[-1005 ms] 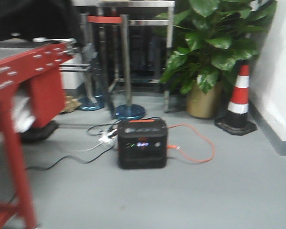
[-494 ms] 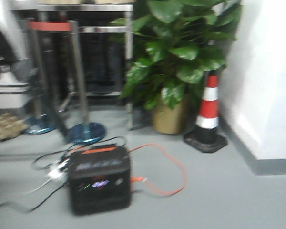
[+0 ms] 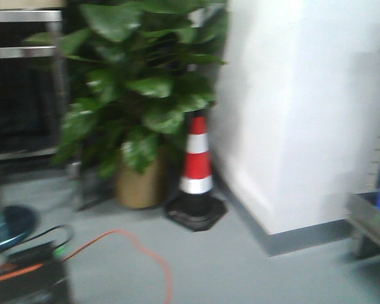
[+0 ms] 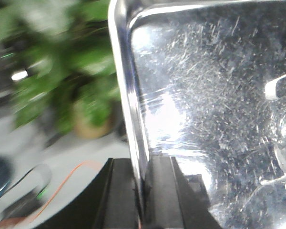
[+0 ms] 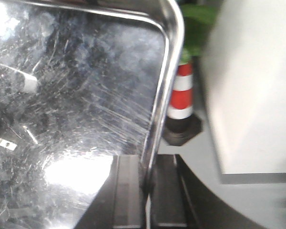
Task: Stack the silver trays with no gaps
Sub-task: 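Carry the tray with both grippers while driving to the other rack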
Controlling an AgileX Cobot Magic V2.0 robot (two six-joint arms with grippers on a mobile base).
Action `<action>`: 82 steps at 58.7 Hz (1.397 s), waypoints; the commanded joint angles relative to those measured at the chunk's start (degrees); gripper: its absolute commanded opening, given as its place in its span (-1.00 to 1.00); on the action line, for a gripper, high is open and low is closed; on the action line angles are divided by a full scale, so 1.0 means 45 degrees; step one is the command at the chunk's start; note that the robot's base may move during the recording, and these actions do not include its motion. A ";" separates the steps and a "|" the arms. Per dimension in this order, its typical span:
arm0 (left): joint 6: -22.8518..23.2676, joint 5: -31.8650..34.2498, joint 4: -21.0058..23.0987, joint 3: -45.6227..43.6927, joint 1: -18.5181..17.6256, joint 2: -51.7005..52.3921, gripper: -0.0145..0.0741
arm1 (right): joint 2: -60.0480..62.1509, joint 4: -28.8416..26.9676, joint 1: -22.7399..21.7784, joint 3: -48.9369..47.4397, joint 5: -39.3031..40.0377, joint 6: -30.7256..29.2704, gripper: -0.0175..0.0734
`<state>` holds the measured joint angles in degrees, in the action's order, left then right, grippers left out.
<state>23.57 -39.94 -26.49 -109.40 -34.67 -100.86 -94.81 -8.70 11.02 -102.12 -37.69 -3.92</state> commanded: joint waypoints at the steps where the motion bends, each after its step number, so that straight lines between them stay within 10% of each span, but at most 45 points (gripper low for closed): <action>1: -0.0097 0.1130 0.0299 -0.0126 -0.0199 0.0089 -0.67 | 0.0121 -0.0552 0.0228 -0.0118 0.0505 -0.0275 -0.79; 82: -0.0097 0.1130 0.0278 -0.0126 -0.0199 0.0089 -0.67 | 0.0121 -0.0552 0.0228 -0.0118 0.0505 -0.0275 -0.79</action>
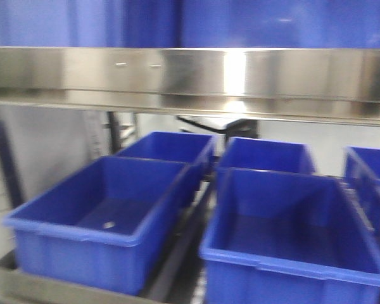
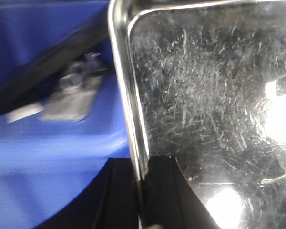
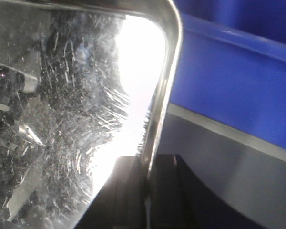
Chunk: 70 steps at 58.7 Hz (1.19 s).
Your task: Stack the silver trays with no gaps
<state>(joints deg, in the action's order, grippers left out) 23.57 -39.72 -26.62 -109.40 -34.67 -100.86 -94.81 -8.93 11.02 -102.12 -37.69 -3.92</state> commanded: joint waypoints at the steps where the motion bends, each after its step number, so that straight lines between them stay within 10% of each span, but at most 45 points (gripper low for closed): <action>1: -0.0097 0.1081 0.0305 -0.0126 -0.0199 0.0089 -0.67 | 0.0121 -0.0500 0.0228 -0.0118 0.0505 -0.0275 -0.79; 70: -0.0097 0.1081 0.0305 -0.0126 -0.0199 0.0089 -0.67 | 0.0121 -0.0500 0.0228 -0.0118 0.0505 -0.0275 -0.79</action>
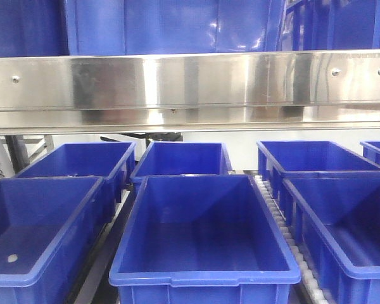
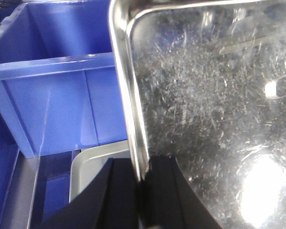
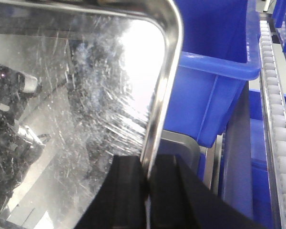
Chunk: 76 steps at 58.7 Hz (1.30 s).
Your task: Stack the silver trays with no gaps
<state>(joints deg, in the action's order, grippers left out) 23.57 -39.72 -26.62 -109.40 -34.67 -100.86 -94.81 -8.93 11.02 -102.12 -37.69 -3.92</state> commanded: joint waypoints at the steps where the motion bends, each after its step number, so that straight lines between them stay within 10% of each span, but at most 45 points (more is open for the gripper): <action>1: -0.0097 0.1081 0.0305 -0.0126 -0.0199 0.0089 -0.67 | 0.0121 -0.0500 0.0228 -0.0118 0.0505 -0.0275 -0.79; 76: -0.0097 -0.1890 0.0336 0.0048 -0.0202 -0.2707 -0.66 | -0.3385 -0.0522 0.0228 -0.0118 -0.2001 -0.0275 -0.79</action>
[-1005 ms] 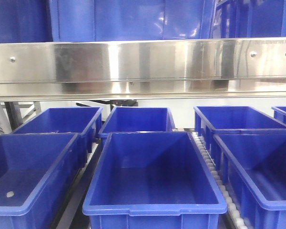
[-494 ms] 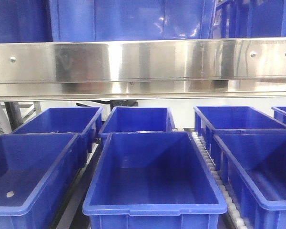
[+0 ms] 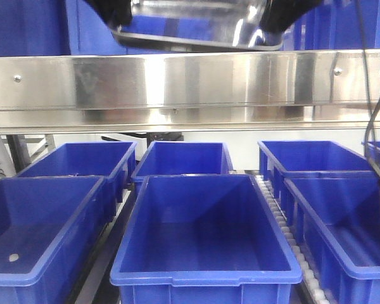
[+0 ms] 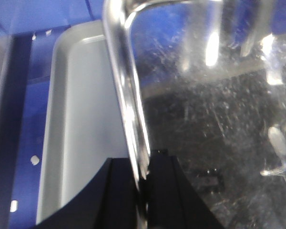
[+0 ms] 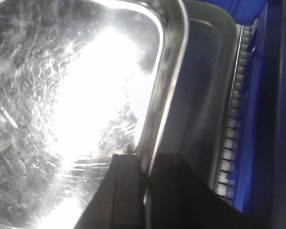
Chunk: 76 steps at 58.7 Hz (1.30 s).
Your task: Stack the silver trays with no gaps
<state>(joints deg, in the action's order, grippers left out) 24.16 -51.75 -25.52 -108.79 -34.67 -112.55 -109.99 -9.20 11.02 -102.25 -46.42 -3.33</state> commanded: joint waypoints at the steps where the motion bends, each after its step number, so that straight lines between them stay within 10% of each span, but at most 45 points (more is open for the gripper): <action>1: -0.0229 0.0760 0.0092 -0.0086 -0.0202 -0.0147 -0.65 | -0.0012 -0.0463 0.0228 -0.0090 -0.0063 -0.0406 -0.79; 25: -0.0229 0.1110 -0.0188 -0.0242 -0.0202 -0.0143 0.43 | 0.0018 -0.0606 0.0228 -0.0140 0.0092 -0.0406 0.18; 42: -0.0229 -0.0032 -0.0170 -0.1673 -0.0202 0.0708 0.20 | 0.0863 -0.0606 0.0228 -0.1626 -0.1051 -0.0406 -0.16; 50: -0.0229 -0.0557 -0.0020 -0.2253 -0.0229 0.1729 -0.80 | 0.2027 -0.0606 0.0228 -0.1835 -0.1036 -0.0406 -0.87; 76: -0.0225 0.1874 -0.1069 0.0042 -0.0869 0.6779 -0.69 | 0.8024 -0.0553 0.0228 0.0200 0.0921 -0.1400 -0.77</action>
<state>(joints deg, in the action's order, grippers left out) 23.17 -46.81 -29.67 -112.61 -37.70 -86.48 -79.53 -12.00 12.13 -104.15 -45.86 -8.53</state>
